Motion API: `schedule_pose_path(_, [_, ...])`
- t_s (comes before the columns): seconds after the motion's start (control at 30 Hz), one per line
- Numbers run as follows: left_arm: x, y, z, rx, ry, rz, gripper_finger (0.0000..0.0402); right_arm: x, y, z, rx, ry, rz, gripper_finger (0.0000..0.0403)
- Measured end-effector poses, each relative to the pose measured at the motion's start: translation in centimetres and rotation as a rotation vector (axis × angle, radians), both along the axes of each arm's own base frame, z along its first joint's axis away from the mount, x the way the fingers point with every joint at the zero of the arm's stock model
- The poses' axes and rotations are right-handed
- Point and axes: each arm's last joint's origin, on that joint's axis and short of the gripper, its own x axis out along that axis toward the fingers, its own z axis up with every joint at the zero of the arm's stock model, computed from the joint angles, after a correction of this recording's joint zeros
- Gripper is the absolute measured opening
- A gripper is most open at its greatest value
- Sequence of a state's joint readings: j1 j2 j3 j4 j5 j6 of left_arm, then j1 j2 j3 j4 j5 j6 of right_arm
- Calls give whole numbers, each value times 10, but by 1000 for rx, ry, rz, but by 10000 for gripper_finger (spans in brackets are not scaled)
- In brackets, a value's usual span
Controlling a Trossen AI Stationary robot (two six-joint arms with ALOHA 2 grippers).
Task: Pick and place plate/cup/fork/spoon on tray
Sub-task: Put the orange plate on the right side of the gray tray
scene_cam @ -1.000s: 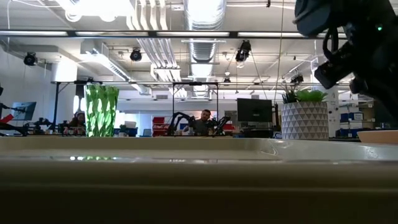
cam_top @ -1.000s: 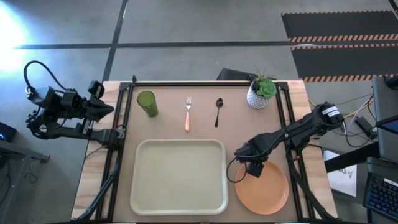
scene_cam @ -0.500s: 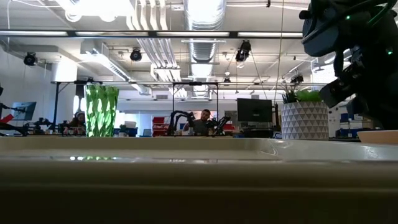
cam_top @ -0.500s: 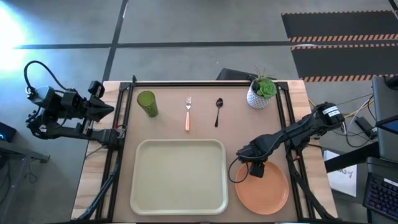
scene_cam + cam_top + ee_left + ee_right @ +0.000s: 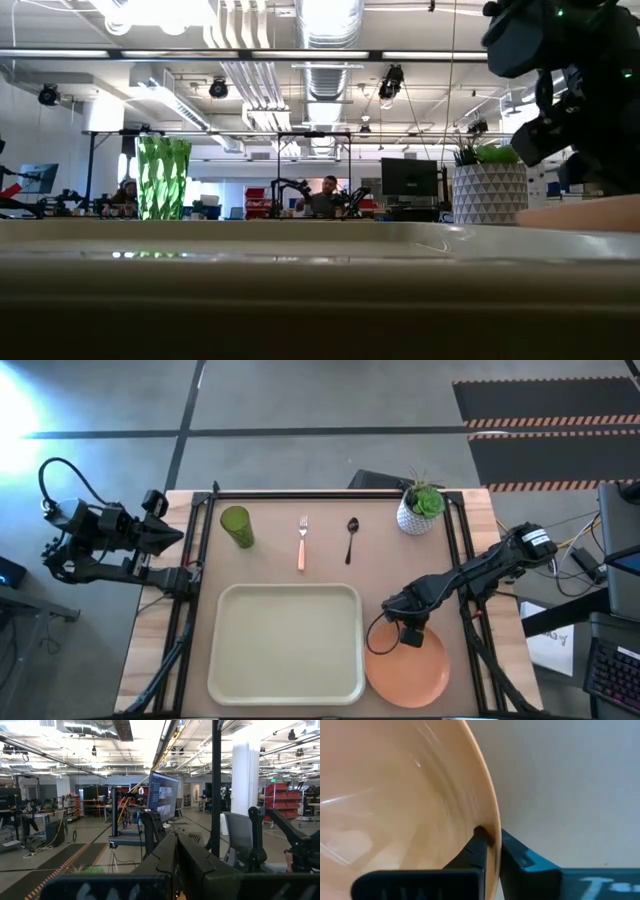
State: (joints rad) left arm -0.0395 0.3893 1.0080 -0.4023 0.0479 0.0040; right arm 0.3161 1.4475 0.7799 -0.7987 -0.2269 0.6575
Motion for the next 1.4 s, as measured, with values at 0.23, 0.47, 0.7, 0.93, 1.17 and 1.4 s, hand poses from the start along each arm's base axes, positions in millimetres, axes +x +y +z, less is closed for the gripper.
schedule_pose_path(0.23, [0,0,0,0,1,0,0,4,-2,21,-86,-40,-71,10])
schedule_pose_path(0.47, [0,0,0,1,1,0,0,4,-5,70,-175,-98,-146,8])
schedule_pose_path(0.7, [0,0,0,1,1,0,0,12,-9,132,-288,-360,-215,7])
schedule_pose_path(0.93, [0,0,0,3,2,1,0,32,-11,157,-331,-482,-250,7])
schedule_pose_path(1.17, [0,0,-1,3,8,1,0,86,-9,130,-292,-600,-265,7])
schedule_pose_path(1.4, [1,0,-1,2,8,1,0,143,-12,106,-137,-695,-249,8])
